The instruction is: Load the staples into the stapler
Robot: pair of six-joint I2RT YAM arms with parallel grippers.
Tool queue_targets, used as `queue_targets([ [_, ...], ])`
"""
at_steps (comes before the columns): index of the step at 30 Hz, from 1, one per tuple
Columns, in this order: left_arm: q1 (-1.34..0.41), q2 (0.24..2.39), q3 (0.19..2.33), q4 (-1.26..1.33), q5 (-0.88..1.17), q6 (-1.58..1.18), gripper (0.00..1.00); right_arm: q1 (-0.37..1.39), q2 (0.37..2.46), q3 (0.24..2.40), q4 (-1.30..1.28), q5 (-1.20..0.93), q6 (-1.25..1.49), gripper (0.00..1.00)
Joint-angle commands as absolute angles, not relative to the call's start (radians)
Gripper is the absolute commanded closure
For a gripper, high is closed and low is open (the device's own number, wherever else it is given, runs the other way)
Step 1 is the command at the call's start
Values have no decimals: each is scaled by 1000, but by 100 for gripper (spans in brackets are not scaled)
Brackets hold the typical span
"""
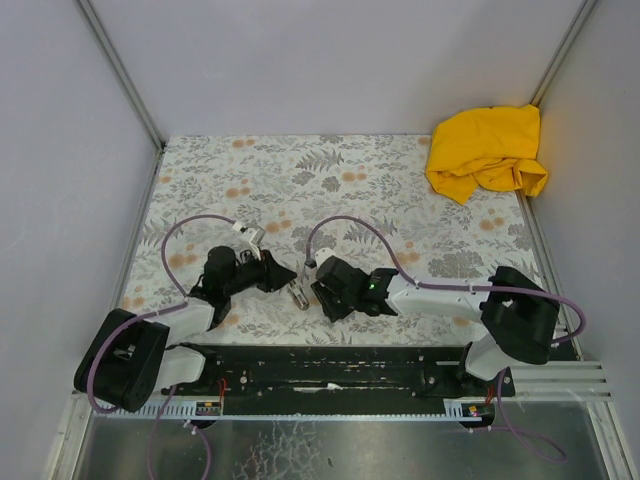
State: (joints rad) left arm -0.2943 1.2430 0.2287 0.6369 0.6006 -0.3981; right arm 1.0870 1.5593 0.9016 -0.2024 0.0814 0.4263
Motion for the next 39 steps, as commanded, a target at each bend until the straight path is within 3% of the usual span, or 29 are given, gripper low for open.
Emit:
queue_targets([
  [1, -358, 1186, 192, 746, 528, -387, 96, 1128, 1601, 920, -216, 147, 448, 61],
  [24, -396, 1110, 147, 759, 451, -382, 100, 1199, 1677, 978, -255, 186, 468, 62],
  [39, -402, 1102, 149, 747, 441, -376, 100, 1224, 1716, 990, -298, 242, 481, 73],
])
